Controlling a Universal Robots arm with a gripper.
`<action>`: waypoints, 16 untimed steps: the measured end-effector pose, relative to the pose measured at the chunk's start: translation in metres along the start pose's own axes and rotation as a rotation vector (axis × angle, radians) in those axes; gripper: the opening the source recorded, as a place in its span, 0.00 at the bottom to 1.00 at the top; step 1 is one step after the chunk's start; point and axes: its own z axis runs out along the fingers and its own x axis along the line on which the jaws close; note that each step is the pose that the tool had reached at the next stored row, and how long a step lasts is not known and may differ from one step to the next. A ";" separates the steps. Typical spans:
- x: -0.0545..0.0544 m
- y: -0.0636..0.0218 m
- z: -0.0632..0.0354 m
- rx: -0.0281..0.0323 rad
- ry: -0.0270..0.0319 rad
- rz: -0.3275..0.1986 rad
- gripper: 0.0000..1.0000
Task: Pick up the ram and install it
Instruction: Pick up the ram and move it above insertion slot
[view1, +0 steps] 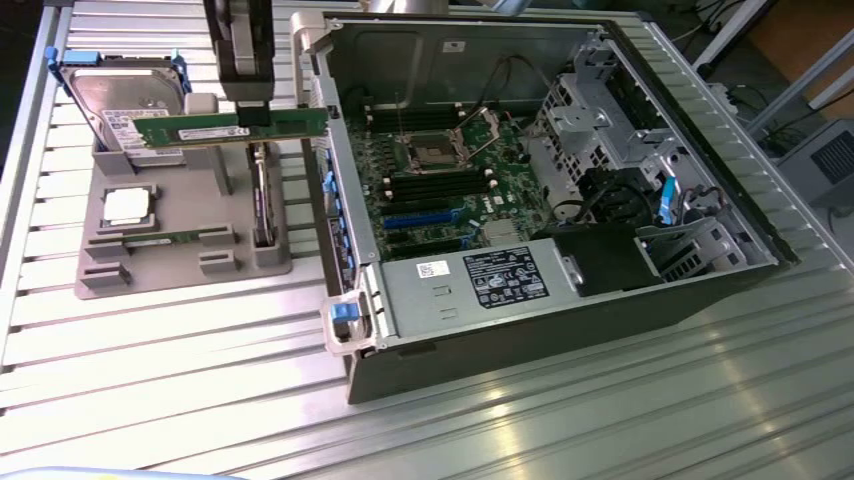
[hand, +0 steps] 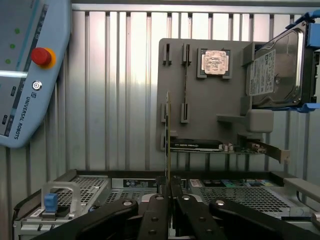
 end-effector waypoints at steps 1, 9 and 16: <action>0.000 -0.0007 0.0000 0.0000 0.0001 0.000 0.12; 0.000 -0.0074 -0.0003 -0.0001 0.0006 0.000 0.12; 0.000 -0.0130 -0.0004 -0.0001 0.0009 0.000 0.12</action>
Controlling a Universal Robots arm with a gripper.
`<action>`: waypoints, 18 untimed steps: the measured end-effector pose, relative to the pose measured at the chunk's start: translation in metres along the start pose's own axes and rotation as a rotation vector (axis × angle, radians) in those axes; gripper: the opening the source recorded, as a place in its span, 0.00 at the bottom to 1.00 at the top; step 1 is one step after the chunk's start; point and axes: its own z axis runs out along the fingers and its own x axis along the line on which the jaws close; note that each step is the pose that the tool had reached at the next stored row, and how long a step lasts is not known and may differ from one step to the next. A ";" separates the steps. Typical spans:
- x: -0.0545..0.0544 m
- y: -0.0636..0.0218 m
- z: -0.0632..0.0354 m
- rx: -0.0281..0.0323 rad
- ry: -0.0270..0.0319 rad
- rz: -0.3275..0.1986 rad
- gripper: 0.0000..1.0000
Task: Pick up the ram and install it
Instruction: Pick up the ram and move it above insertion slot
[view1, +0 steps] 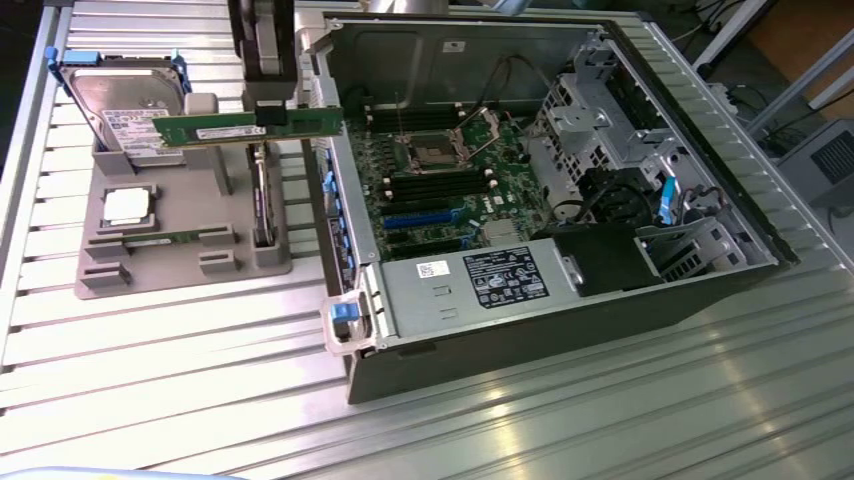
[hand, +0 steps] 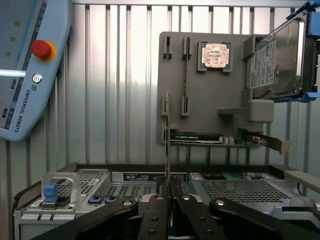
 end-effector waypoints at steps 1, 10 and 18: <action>0.000 -0.0007 0.0000 0.0000 0.0000 0.000 0.12; 0.000 -0.0120 -0.0003 0.0000 0.0003 0.000 0.12; 0.000 -0.0221 -0.0006 0.0000 0.0005 0.000 0.12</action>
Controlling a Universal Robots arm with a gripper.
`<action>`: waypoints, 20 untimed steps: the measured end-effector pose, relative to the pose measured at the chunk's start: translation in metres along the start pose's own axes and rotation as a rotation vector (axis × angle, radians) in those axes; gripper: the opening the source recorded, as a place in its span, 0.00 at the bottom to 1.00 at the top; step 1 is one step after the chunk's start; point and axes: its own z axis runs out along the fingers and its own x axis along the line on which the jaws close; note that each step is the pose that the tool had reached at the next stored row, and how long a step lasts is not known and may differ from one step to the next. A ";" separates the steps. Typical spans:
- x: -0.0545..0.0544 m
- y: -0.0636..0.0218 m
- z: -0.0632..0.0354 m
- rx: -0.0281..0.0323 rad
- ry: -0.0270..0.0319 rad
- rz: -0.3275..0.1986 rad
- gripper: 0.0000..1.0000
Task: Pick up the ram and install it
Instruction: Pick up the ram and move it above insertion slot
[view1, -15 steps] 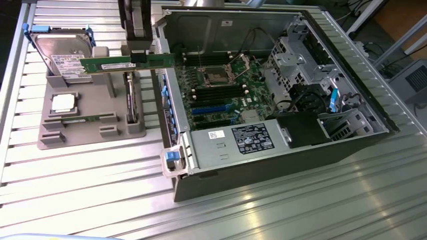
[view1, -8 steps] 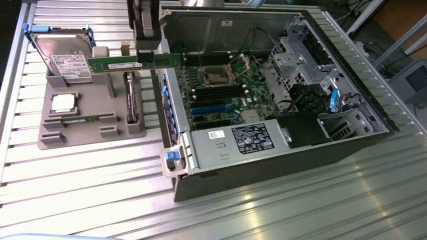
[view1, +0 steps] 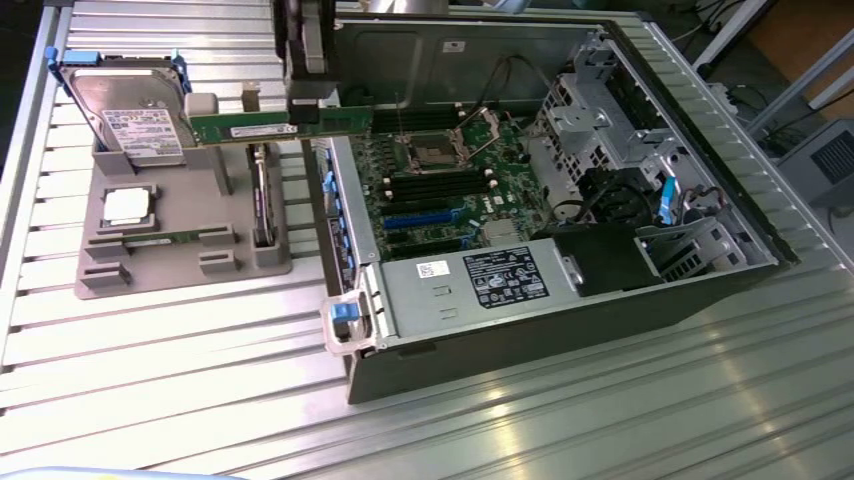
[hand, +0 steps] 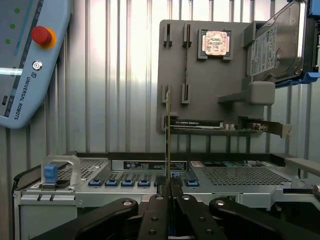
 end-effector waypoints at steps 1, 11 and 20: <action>0.000 -0.0013 0.0000 0.0000 0.0000 0.000 0.12; 0.000 -0.0143 -0.0004 -0.0001 0.0002 0.000 0.12; 0.000 -0.0263 -0.0007 0.0000 0.0009 0.000 0.12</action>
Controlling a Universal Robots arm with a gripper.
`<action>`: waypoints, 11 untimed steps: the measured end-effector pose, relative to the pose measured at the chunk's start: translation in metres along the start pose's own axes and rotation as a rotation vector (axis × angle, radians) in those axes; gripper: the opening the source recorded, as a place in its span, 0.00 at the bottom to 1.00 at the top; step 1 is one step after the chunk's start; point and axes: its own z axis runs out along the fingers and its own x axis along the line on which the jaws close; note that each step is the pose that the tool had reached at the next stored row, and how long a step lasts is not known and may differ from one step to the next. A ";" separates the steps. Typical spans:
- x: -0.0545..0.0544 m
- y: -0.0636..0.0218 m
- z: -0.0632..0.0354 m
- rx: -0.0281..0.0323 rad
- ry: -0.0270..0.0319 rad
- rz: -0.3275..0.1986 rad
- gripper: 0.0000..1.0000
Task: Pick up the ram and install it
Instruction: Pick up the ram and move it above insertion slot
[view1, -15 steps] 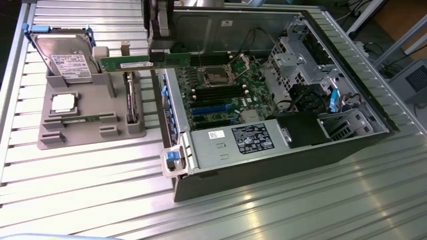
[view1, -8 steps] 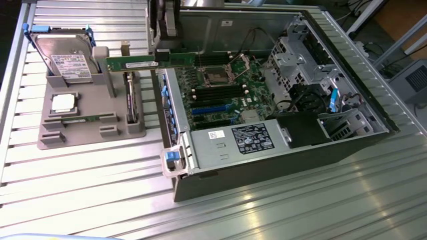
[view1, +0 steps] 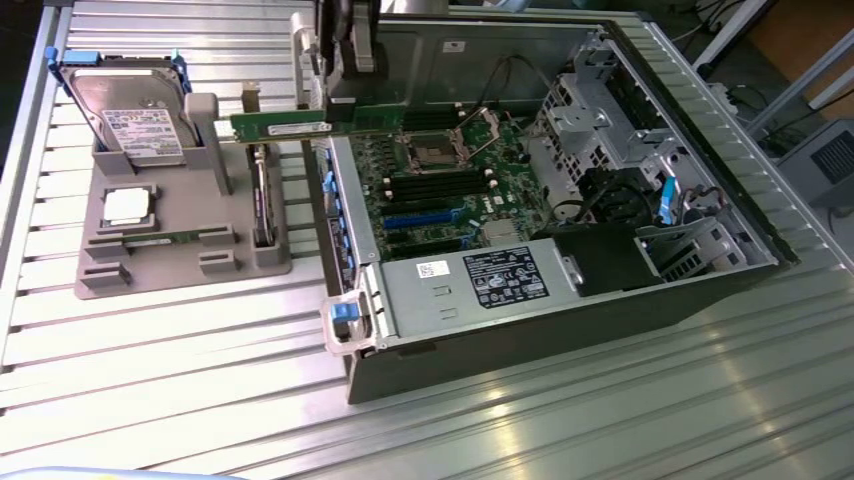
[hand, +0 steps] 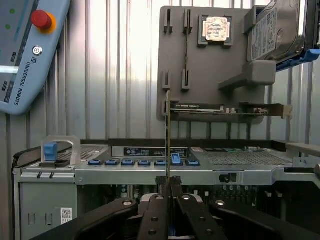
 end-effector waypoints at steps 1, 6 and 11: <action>0.000 -0.0018 -0.0001 0.0000 0.0003 0.000 0.12; 0.000 -0.0077 -0.0002 0.0000 0.0011 0.000 0.12; 0.000 -0.0115 -0.0004 0.0000 0.0019 0.000 0.12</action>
